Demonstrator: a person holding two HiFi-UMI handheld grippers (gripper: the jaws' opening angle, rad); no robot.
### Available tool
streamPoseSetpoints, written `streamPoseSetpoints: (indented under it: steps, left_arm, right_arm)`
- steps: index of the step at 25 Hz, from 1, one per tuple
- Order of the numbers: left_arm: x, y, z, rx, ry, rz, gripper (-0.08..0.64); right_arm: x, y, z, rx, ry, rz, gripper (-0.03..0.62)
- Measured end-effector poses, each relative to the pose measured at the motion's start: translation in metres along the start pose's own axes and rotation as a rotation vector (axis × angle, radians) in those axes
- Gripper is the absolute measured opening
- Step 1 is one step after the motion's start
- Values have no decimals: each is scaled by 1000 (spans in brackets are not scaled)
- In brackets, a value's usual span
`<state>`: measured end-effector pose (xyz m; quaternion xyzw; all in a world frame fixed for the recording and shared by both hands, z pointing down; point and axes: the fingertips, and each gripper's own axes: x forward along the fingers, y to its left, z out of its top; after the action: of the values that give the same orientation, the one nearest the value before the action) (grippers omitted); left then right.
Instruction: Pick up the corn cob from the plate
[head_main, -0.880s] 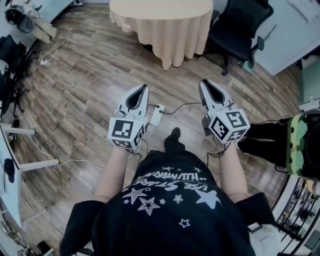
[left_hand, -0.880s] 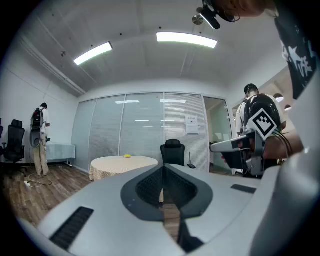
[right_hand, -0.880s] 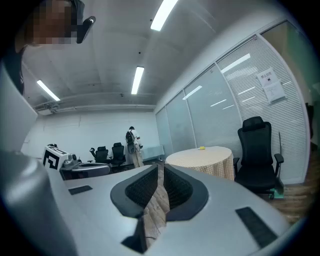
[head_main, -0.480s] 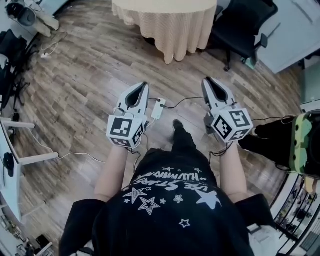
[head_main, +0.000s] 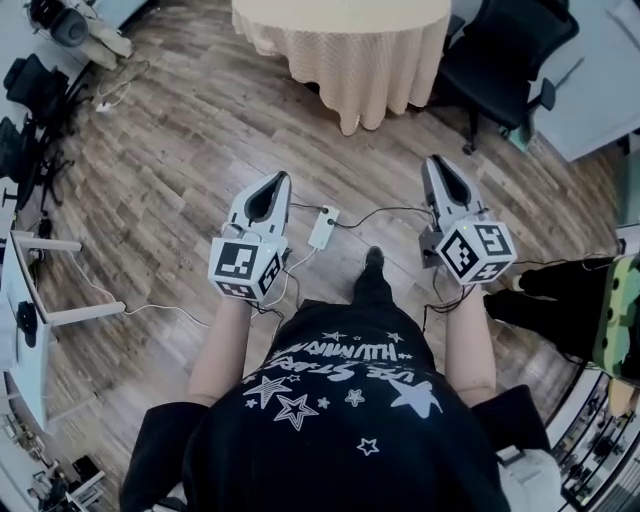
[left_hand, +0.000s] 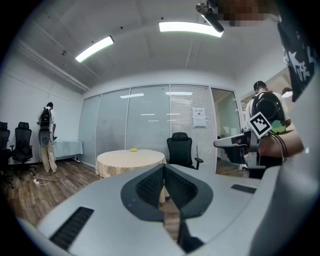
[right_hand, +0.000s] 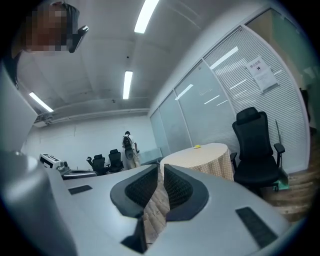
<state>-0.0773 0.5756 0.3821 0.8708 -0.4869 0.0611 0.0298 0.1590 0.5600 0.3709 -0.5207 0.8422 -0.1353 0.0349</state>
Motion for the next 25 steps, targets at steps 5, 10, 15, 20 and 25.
streamPoseSetpoints:
  steps: [5, 10, 15, 20, 25]
  left_arm:
    - [58, -7, 6, -21, 11, 7, 6]
    - [121, -19, 13, -19, 17, 8, 6]
    - [167, -30, 23, -11, 6, 31, 6]
    - [190, -41, 35, -22, -9, 67, 6]
    - [197, -35, 33, -5, 26, 73, 6]
  right_arm:
    - [17, -63, 9, 28, 11, -5, 54]
    - [35, -116, 16, 24, 57, 19, 54]
    - [43, -155, 16, 29, 108, 60, 54]
    - [51, -184, 20, 31, 130, 83, 55]
    - [58, -192, 21, 73, 117, 91, 54]
